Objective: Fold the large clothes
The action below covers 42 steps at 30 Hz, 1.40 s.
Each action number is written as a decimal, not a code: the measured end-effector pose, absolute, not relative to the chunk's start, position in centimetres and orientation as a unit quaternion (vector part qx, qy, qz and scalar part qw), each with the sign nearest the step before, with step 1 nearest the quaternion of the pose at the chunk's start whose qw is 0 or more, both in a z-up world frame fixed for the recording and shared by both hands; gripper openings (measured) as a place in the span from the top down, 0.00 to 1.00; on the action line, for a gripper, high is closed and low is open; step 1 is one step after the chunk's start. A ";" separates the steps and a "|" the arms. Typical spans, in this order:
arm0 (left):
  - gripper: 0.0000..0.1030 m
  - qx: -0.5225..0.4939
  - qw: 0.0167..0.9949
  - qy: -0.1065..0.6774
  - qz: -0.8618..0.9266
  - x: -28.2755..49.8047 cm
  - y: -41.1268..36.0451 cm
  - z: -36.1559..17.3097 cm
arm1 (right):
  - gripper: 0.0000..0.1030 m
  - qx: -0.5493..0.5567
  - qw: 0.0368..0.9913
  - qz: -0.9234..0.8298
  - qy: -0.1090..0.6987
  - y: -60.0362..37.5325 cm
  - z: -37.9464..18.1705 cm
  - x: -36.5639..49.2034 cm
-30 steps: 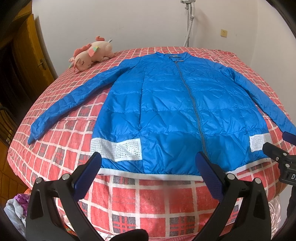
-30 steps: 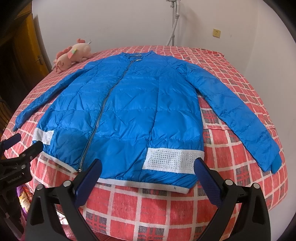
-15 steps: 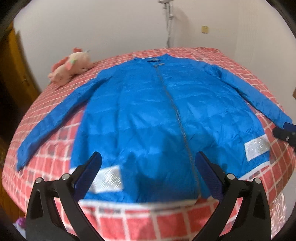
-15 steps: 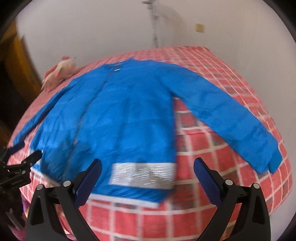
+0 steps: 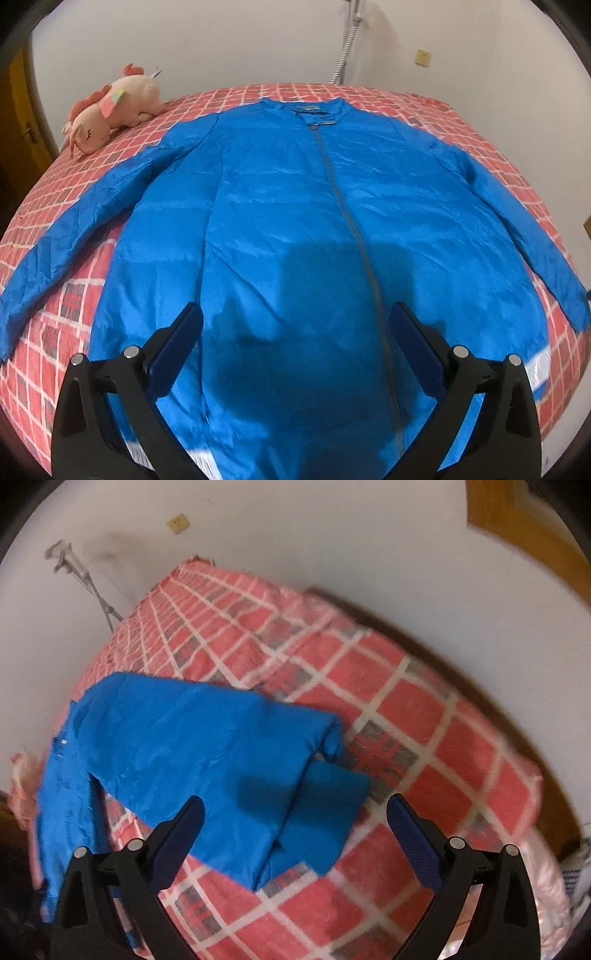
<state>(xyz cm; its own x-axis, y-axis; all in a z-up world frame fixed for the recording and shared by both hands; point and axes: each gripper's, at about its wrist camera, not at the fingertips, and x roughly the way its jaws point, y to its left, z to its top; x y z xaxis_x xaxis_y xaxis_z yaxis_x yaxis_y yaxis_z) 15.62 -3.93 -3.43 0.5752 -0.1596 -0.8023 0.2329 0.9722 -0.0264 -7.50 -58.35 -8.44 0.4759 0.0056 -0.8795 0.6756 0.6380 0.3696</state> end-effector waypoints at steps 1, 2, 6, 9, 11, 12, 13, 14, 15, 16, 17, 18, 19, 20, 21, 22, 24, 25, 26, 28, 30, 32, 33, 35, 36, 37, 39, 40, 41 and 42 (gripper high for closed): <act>0.03 0.037 0.886 0.449 -0.108 16.0 -3.7 -3.6 | 0.05 0.369 0.773 -0.212 0.470 -58.4 -8.9 -7.2; 0.03 0.032 0.886 0.451 -0.106 16.4 -3.5 -3.7 | 0.06 0.371 0.769 -0.216 0.473 -58.7 -9.4 -6.9; 0.03 0.020 0.884 0.457 -0.096 17.4 -2.3 -4.2 | 0.35 0.363 0.781 -0.217 0.459 -58.5 -9.2 -6.8; 0.03 0.015 0.883 0.460 -0.092 17.8 -1.8 -4.3 | 0.63 0.374 0.787 -0.187 0.453 -58.3 -8.7 -6.3; 0.03 0.011 0.883 0.460 -0.094 18.0 -1.6 -4.3 | 0.72 0.376 0.795 -0.173 0.443 -58.0 -7.7 -6.1; 0.03 0.011 0.884 0.458 -0.095 18.0 -1.5 -4.2 | 0.74 0.379 0.802 -0.162 0.433 -57.7 -6.8 -6.1; 0.03 0.013 0.885 0.456 -0.096 18.0 -1.5 -4.1 | 0.75 0.379 0.806 -0.155 0.427 -57.7 -6.3 -6.0; 0.03 0.015 0.885 0.454 -0.098 18.0 -1.5 -4.0 | 0.75 0.377 0.814 -0.144 0.417 -57.3 -5.1 -5.7; 0.03 0.016 0.886 0.452 -0.102 18.0 -1.5 -3.9 | 0.75 0.372 0.822 -0.136 0.408 -56.8 -4.0 -5.4; 0.03 0.016 0.887 0.450 -0.105 17.9 -1.5 -3.8 | 0.75 0.369 0.830 -0.125 0.399 -56.3 -2.8 -4.8; 0.03 0.015 0.887 0.449 -0.108 17.9 -1.5 -3.6 | 0.75 0.368 0.835 -0.115 0.393 -55.9 -2.0 -3.7; 0.03 0.012 0.887 0.448 -0.111 17.9 -1.4 -3.4 | 0.75 0.366 0.841 -0.098 0.386 -55.2 -0.8 -2.8; 0.03 0.009 0.886 0.449 -0.113 18.0 -1.4 -3.3 | 0.75 0.357 0.849 -0.086 0.380 -54.4 0.4 -1.6; 0.03 0.006 0.885 0.450 -0.117 18.0 -1.4 -3.2 | 0.75 0.349 0.854 -0.078 0.378 -53.7 1.2 -0.5; 0.03 0.001 0.883 0.453 -0.124 18.1 -1.2 -3.1 | 0.75 0.334 0.861 -0.066 0.377 -52.5 2.3 1.2; 0.03 -0.003 0.881 0.456 -0.129 18.1 -1.1 -3.0 | 0.75 0.320 0.867 -0.053 0.378 -51.2 3.3 3.1; 0.03 -0.004 0.880 0.457 -0.126 18.3 -0.6 -2.6 | 0.75 0.295 0.875 -0.031 0.382 -48.8 4.4 5.9; 0.03 -0.002 0.882 0.455 -0.123 18.4 -0.4 -2.4 | 0.75 0.282 0.879 -0.018 0.385 -47.3 4.9 7.7; 0.03 0.000 0.884 0.452 -0.118 18.4 -0.1 -2.1 | 0.75 0.272 0.880 -0.007 0.388 -46.1 5.2 9.2; 0.03 0.001 0.887 0.448 -0.110 18.8 0.6 -1.6 | 0.76 0.254 0.881 0.019 0.399 -43.4 5.3 12.3; 0.03 0.002 0.890 0.444 -0.100 19.2 1.3 -1.1 | 0.76 0.237 0.878 0.039 0.414 -40.7 5.0 14.9; 0.03 0.008 0.894 0.441 -0.086 19.9 2.1 -0.7 | 0.76 0.219 0.873 0.053 0.432 -38.0 4.2 17.6; 0.03 0.008 0.894 0.440 -0.082 20.1 2.4 -0.6 | 0.76 0.213 0.869 0.060 0.443 -36.7 3.5 18.9; 0.03 0.007 0.893 0.444 -0.077 20.8 3.0 -0.6 | 0.76 0.202 0.860 0.071 0.462 -34.7 2.1 21.0; 0.03 0.008 0.892 0.445 -0.075 21.2 3.2 -0.7 | 0.76 0.199 0.856 0.075 0.470 -34.0 1.4 21.8; 0.03 0.009 0.892 0.447 -0.073 21.6 3.3 -0.7 | 0.76 0.196 0.850 0.082 0.481 -33.1 0.6 22.9; 0.03 0.015 0.891 0.448 -0.071 22.3 3.5 -0.6 | 0.76 0.196 0.842 0.096 0.494 -32.0 -0.6 24.1; 0.03 0.016 0.891 0.448 -0.071 22.5 3.4 -0.6 | 0.75 0.195 0.837 0.109 0.499 -31.4 -1.2 24.8; 0.03 0.017 0.890 0.449 -0.074 22.9 3.4 -0.6 | 0.73 0.194 0.835 0.123 0.501 -30.9 -1.5 25.1; 0.03 0.017 0.890 0.450 -0.077 23.1 3.3 -0.6 | 0.67 0.195 0.830 0.146 0.502 -30.4 -1.7 25.4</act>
<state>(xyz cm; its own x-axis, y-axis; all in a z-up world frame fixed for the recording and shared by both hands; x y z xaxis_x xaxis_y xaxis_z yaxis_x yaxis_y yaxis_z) 23.14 3.33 -0.61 0.5834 -0.1213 -0.8031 0.1523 0.9876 -0.0384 25.39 -30.43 -1.73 0.4542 0.4377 -0.7759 -0.0458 0.8813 0.4703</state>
